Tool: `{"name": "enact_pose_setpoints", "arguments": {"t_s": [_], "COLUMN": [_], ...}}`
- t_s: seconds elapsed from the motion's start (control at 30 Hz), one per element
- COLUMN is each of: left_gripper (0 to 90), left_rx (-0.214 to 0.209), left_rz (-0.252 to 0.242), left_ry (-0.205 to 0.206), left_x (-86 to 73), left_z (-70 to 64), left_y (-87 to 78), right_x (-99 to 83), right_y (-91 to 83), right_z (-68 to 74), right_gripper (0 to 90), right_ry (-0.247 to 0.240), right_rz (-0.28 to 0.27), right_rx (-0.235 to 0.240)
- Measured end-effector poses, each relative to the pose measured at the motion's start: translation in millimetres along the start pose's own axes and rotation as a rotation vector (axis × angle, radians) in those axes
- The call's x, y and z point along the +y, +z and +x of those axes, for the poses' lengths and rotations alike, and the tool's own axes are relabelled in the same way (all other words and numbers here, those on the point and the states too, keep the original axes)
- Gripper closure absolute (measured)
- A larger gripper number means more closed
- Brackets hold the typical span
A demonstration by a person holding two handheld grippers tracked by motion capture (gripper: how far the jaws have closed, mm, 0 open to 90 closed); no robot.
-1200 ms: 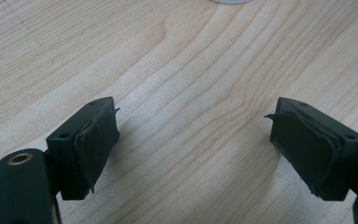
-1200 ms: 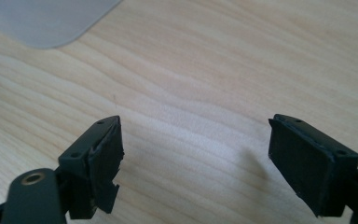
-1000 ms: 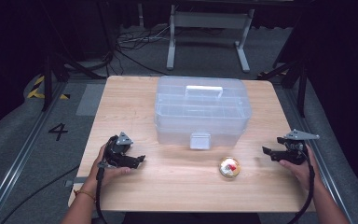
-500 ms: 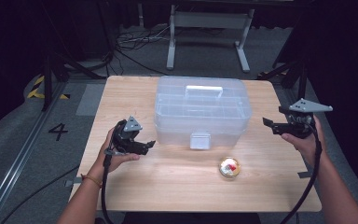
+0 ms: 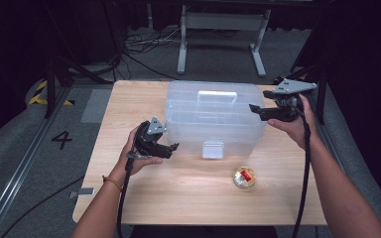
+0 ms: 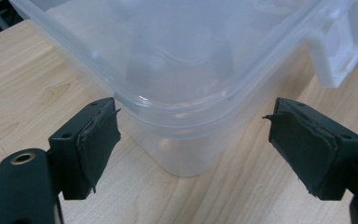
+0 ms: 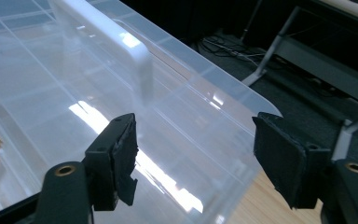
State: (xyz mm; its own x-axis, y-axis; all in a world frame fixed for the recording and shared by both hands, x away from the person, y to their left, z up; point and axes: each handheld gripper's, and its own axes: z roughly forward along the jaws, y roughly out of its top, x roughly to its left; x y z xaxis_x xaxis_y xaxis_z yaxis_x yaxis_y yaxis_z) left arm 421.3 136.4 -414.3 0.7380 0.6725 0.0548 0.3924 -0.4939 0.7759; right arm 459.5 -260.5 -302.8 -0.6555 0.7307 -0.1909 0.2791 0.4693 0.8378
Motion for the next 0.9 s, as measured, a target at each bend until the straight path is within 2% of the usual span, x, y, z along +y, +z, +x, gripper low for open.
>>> {"name": "enact_pose_setpoints", "arguments": {"t_s": [0.07, 0.1, 0.27, 0.33, 0.37, 0.47, 0.57, 0.63, 0.73, 0.8, 0.9], "left_gripper": [17.3, 17.9, 15.8, 13.6, 13.2, 13.2, 13.2, 12.9, 13.2, 14.5, 14.9], "left_rx": [-0.003, -0.005, -0.012, -0.014, -0.015, -0.016, -0.011, -0.01, -0.013, -0.017, -0.016], "left_rz": [-0.004, -0.027, -0.018, -0.018, -0.017, -0.02, -0.02, -0.022, -0.032, -0.061, -0.07], "left_ry": [-0.012, -0.018, -0.013, -0.01, -0.008, -0.002, 0.01, 0.017, 0.02, 0.009, 0.002], "left_x": [1.1, 2.3, 7.6, 8.9, 9.1, 9.0, 9.3, 9.4, 8.7, 8.4, 6.6], "left_z": [2.1, 3.3, 6.9, 7.2, 8.1, 8.8, 9.4, 9.6, 10.8, 12.5, 17.8], "left_y": [0.1, 0.0, 1.8, 2.5, 2.3, 2.0, 1.9, 2.0, 0.8, -3.1, -7.8], "right_x": [6.2, 10.1, 20.3, 25.5, 28.1, 31.8, 39.3, 43.7, 47.6, 48.5, 51.5], "right_y": [7.9, 13.6, 33.8, 41.1, 44.4, 49.9, 55.6, 60.3, 64.7, 66.6, 69.1], "right_z": [3.7, 6.7, 15.0, 16.8, 17.2, 18.1, 17.5, 19.6, 26.4, 26.3, 36.9], "right_gripper": [32.3, 32.3, 34.5, 39.7, 46.0, 50.5, 61.1, 70.9, 70.9, 71.0, 71.5], "right_ry": [-0.003, -0.013, -0.043, -0.042, -0.039, -0.053, -0.053, -0.076, -0.123, -0.103, -0.122], "right_rz": [0.009, 0.024, 0.068, 0.079, 0.077, 0.093, 0.113, 0.141, 0.167, 0.167, 0.169], "right_rx": [0.017, 0.028, 0.051, 0.074, 0.081, 0.085, 0.083, 0.109, 0.066, 0.082, 0.058]}}
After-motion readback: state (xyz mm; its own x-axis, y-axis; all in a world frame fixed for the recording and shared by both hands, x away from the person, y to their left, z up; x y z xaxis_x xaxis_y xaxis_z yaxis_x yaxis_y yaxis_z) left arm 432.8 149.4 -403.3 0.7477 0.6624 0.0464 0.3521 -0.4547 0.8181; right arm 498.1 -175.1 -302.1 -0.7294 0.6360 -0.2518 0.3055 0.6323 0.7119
